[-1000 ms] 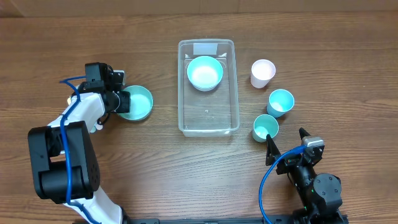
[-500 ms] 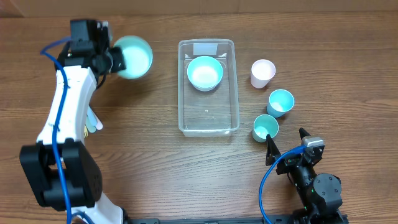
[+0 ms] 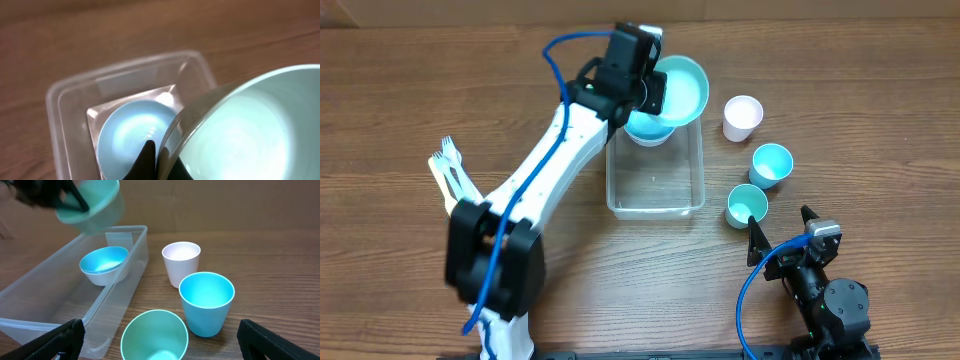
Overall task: Pack container
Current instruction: 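Stack the light-blue bowl onto the bowls in the container, release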
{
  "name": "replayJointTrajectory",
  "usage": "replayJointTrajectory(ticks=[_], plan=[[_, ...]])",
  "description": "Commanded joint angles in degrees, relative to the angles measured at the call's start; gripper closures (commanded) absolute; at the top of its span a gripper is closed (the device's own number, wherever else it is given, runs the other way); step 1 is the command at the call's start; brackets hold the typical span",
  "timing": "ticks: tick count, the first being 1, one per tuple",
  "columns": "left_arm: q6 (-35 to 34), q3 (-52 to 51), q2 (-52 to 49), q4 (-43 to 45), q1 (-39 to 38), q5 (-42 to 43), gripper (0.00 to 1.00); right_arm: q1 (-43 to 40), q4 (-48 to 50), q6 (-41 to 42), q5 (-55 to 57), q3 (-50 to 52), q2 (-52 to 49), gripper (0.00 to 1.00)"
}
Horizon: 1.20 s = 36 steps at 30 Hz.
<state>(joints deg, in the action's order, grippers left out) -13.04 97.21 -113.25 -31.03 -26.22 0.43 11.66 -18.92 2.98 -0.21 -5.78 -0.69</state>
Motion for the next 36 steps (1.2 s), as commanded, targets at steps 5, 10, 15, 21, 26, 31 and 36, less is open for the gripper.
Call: replayJointTrajectory(ticks=[5, 10, 15, 21, 26, 31, 36], plan=[[-4.72, 3.89, -5.84, -0.44, 1.57, -7.06, 0.96, 0.0, 0.37, 0.02, -0.28, 0.11, 0.46, 0.0], [-4.79, 3.89, -8.68, 0.11, 2.14, -7.06, 0.96, 0.0, 0.37, 0.02, -0.28, 0.11, 0.46, 0.0], [-4.76, 3.89, -8.68, -2.19, 2.34, -9.86, 0.96, 0.0, 0.37, 0.02, -0.28, 0.11, 0.46, 0.0], [-4.76, 3.89, -8.68, -2.75, 2.34, -9.94, 0.96, 0.0, 0.37, 0.02, -0.28, 0.11, 0.46, 0.0], [-4.76, 3.87, -8.9, -3.1, 2.78, -10.03, 0.96, 0.0, 0.37, 0.02, -0.28, 0.11, 0.46, 0.0], [-4.79, 3.87, -8.92, -3.8, 2.78, -9.03, 0.91, 0.0, 0.37, 0.02, -0.28, 0.11, 0.46, 0.0], [-4.79, 3.87, -8.92, -3.41, 2.8, -6.8, 0.96, 0.0, 0.37, 0.02, -0.28, 0.11, 0.46, 0.0]])
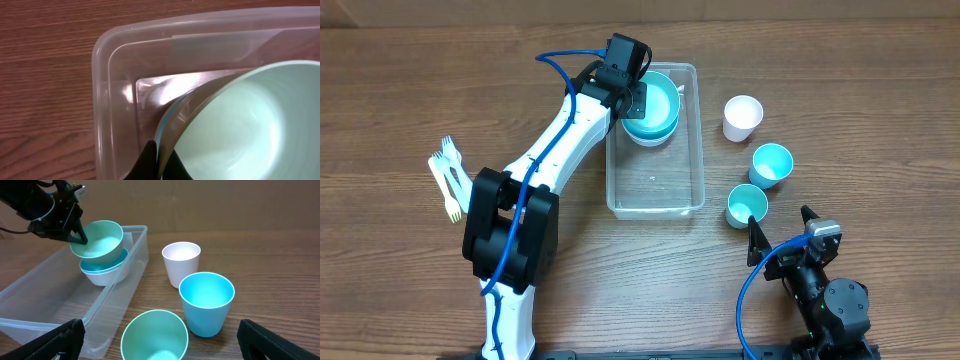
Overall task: Pack container
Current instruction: 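Stack the light-blue bowl onto the bowls in the container, release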
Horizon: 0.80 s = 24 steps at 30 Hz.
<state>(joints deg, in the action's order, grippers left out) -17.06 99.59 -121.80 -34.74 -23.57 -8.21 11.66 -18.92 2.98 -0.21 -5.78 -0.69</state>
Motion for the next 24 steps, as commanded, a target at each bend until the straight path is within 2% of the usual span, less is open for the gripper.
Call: replayJointTrajectory(ticks=[1, 6, 15, 16, 17, 18, 19, 21, 24], plan=[[-0.76, 1.49, -0.37, 0.33, 0.15, 2.32, 0.96, 0.0, 0.37, 0.02, -0.26, 0.11, 0.46, 0.0], [-0.79, 1.49, -0.37, 0.26, 0.15, 5.27, 0.96, 0.0, 0.37, 0.02, -0.28, 0.11, 0.46, 0.0], [-1.03, 1.49, -0.37, -0.92, 0.2, 4.66, 0.96, 0.0, 0.37, 0.02, -0.26, 0.11, 0.46, 0.0], [-1.03, 1.49, -0.37, -0.74, 0.2, 4.68, 0.87, 0.0, 0.37, 0.02, -0.28, 0.11, 0.46, 0.0], [-1.01, 1.49, -0.37, -0.37, 0.2, 4.68, 0.56, 0.0, 0.37, 0.02, -0.28, 0.11, 0.46, 0.0], [-0.98, 1.51, -0.37, 0.17, 0.2, 4.68, 0.37, 0.0, 0.37, 0.02, -0.28, 0.11, 0.46, 0.0], [-1.01, 1.53, -0.33, 0.61, 0.2, 4.81, 0.25, 0.0, 0.37, 0.02, -0.28, 0.11, 0.46, 0.0], [-0.98, 3.21, -0.11, -0.17, 0.2, 5.49, 0.18, 0.0, 0.37, 0.02, -0.28, 0.11, 0.46, 0.0], [-0.94, 7.78, 0.94, -3.21, 0.11, 5.49, 0.18, 0.0, 0.37, 0.02, -0.28, 0.11, 0.46, 0.0]])
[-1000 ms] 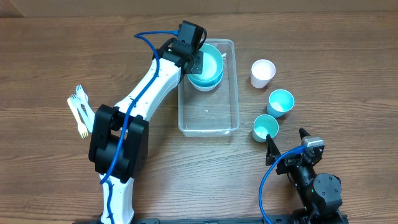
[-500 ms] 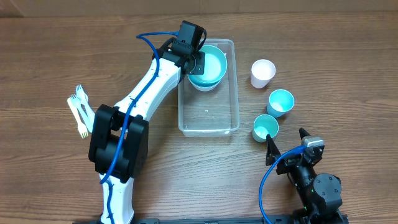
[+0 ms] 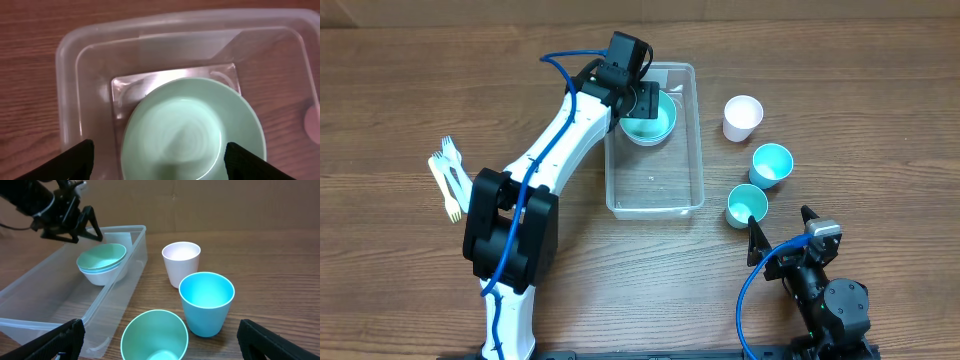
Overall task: Pack container
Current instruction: 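Stack the light-blue bowl onto the bowls in the container, release, then grasp the bundle of forks and spoons with the left gripper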
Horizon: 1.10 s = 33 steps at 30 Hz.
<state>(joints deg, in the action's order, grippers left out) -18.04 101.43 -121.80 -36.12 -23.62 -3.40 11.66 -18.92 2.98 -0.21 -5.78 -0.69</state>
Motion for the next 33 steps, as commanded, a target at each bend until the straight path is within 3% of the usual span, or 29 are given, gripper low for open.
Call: replayJointTrajectory(ticks=[1, 4, 8, 9, 12, 17, 19, 22, 24, 27, 30, 32, 33], plan=[[0.28, 7.61, 1.57, -3.04, 0.11, 0.7, 0.18, 0.0, 0.37, 0.02, -0.28, 0.11, 0.46, 0.0], [5.46, 13.64, 6.67, -8.46, -0.81, 0.63, 0.22, 0.0, 0.37, 0.02, -0.28, 0.11, 0.46, 0.0], [6.91, 14.36, 14.05, -16.92, -1.05, -1.55, 0.3, 0.0, 0.37, 0.02, -0.26, 0.11, 0.46, 0.0], [4.9, 14.32, 17.49, -25.22, -0.22, -6.1, 0.32, 0.0, 0.37, 0.02, -0.28, 0.11, 0.46, 0.0], [2.14, 14.08, 21.46, -35.3, 3.54, -15.89, 0.29, 0.0, 0.37, 0.02, -0.28, 0.11, 0.46, 0.0], [2.16, 12.11, 26.64, -43.36, 11.34, -10.73, 0.34, 0.0, 0.37, 0.02, -0.26, 0.11, 0.46, 0.0], [1.16, 3.96, 32.06, -40.79, 13.05, -10.51, 0.34, 0.0, 0.37, 0.02, -0.28, 0.11, 0.46, 0.0], [-0.39, -11.17, 42.1, -35.52, 17.14, -10.58, 0.26, 0.0, 0.37, 0.02, -0.28, 0.11, 0.46, 0.0], [-3.61, -23.47, 48.57, -29.75, 22.86, -10.64, 0.24, 0.0, 0.37, 0.02, -0.28, 0.11, 0.46, 0.0], [-4.28, -37.66, 51.12, -18.73, 30.77, -6.4, 0.23, 0.0, 0.37, 0.02, -0.28, 0.11, 0.46, 0.0], [-4.72, -44.17, 49.77, -10.84, 32.76, -4.31, 0.21, 0.0, 0.37, 0.02, -0.28, 0.11, 0.46, 0.0], [-4.7, -45.48, 48.96, -9.09, 32.74, -4.55, 0.0, 0.0, 0.37, 0.02, -0.28, 0.11, 0.46, 0.0], [-4.7, -45.46, 48.7, -8.92, 32.74, -4.68, 0.0, 0.0, 0.37, 0.02, -0.28, 0.11, 0.46, 0.0]])
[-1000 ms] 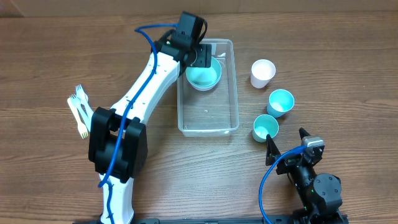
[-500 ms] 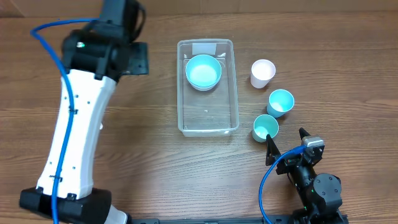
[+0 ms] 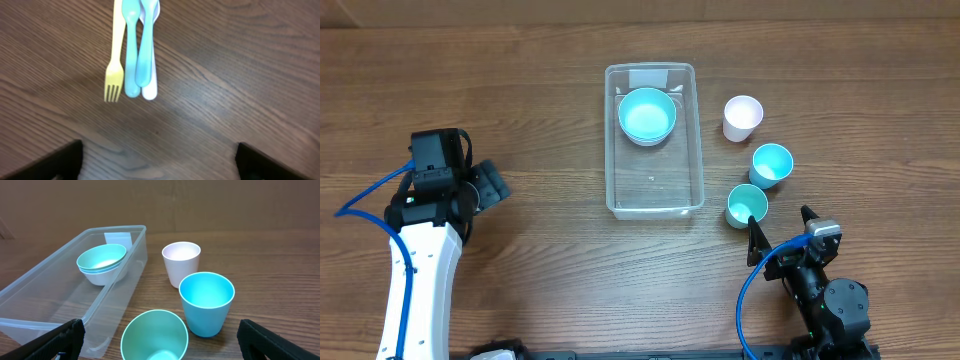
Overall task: Pack container
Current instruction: 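Grasp the bundle of forks and spoons with the left gripper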
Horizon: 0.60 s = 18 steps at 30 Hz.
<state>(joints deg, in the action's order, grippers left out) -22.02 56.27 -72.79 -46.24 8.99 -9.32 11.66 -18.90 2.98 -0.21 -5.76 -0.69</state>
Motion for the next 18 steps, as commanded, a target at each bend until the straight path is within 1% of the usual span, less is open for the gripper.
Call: replayJointTrajectory(ticks=[1, 3, 4, 7, 16, 17, 18], plan=[[-0.72, -0.31, -0.37, 1.33, 0.15, 1.22, 0.0, 0.0, 0.35, 0.02, -0.28, 0.09, 0.46, 0.0], [-0.63, -0.31, -0.39, 1.03, 0.15, 1.25, 0.0, 0.0, 0.35, 0.02, -0.28, 0.09, 0.46, 0.0], [1.25, -0.31, -0.37, 0.81, 0.17, 0.92, 0.0, 0.0, 0.35, 0.02, -0.28, 0.09, 0.46, 0.0], [-2.38, -0.31, -0.37, -0.15, 1.9, -0.24, 0.0, 0.0, 0.35, 0.02, -0.28, 0.09, 0.46, 0.0], [-2.43, -0.31, -0.39, -0.04, 2.6, 0.37, 0.0, -0.02, 0.72, 0.04, -0.35, 0.09, 0.46, 0.0], [-2.43, -0.31, -0.39, -0.02, 2.6, 0.37, 0.0, -0.02, 0.59, 0.48, -1.22, 0.11, 0.46, 0.0], [-2.43, -0.31, -0.39, -0.02, 2.6, 0.37, 0.0, 0.0, 0.24, 6.86, -5.73, 0.07, 0.46, 0.0]])
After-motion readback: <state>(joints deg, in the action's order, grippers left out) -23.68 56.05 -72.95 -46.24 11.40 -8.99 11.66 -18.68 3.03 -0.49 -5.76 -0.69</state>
